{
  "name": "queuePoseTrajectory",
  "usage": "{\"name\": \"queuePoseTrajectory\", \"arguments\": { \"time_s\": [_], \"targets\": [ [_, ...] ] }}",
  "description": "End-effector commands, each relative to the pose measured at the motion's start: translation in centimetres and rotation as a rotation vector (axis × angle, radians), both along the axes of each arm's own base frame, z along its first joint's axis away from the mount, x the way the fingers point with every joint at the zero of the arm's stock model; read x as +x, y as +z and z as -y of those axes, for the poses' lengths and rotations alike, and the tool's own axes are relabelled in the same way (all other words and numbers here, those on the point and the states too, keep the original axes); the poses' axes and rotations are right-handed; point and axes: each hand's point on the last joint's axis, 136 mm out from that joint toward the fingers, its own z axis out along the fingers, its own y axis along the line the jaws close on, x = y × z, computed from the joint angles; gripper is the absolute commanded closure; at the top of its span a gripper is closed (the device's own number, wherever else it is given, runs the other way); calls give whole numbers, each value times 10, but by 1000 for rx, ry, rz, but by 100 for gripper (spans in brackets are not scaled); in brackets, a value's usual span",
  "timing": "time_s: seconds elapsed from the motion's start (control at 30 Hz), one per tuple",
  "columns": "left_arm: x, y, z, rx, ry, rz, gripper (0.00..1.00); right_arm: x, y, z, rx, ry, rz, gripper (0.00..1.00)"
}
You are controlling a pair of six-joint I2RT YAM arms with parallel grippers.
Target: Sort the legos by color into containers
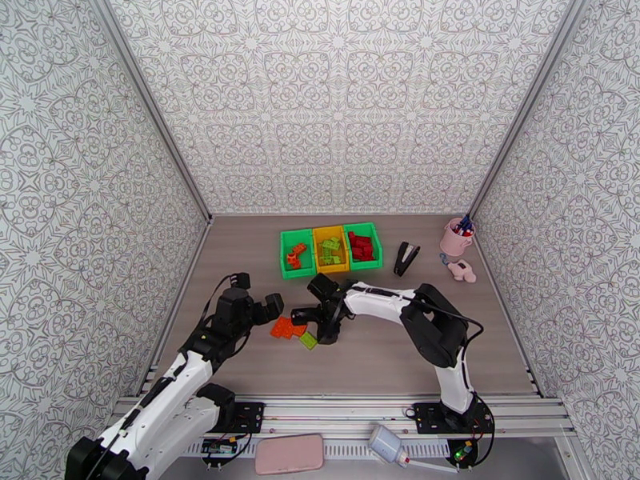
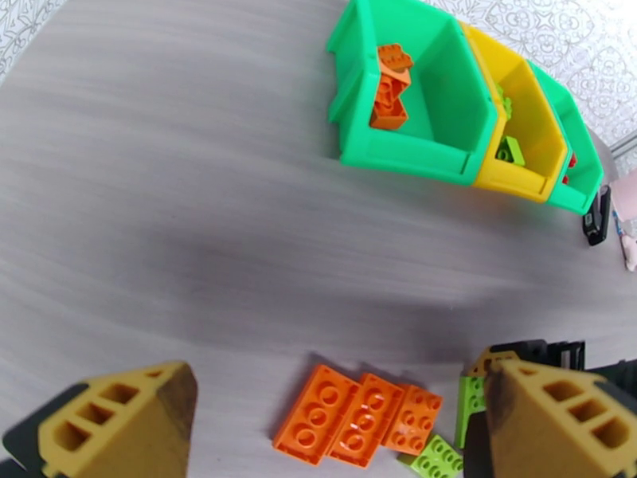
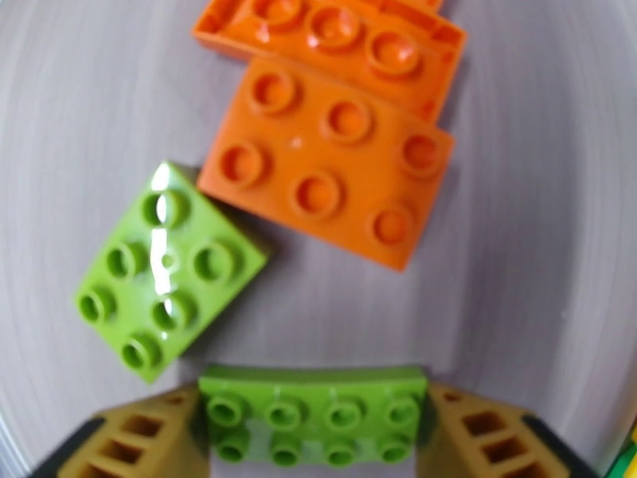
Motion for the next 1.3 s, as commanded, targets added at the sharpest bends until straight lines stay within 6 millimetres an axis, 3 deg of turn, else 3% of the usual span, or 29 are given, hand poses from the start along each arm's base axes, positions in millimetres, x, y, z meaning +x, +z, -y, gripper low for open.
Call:
{"name": "queuePoseTrajectory", "arguments": {
  "time_s": [0.0,0.27,0.43,0.63,0.87,1.07,1.27],
  "targets": [
    [1,0,3,1,-23,12,0,-8,-12,12,-69,-9,-28,40],
    [3,9,24,58,-139,104,0,0,11,10,23,-108,30,42],
    [7,26,45,118,-243,228,0,19,35,10,164,-270,94,43],
    [10,40,71,160,-354,321,0,44,56,26,305,-484,134,47],
    [0,51,100,217,-515,393,0,69,69,44,408,-669,160,50],
    [-5,59,113,231,-594,432,0,85,78,56,472,-783,176,52],
    [-6,57,115,205,-588,396,0,91,94,55,533,-805,178,52]
  ]
}}
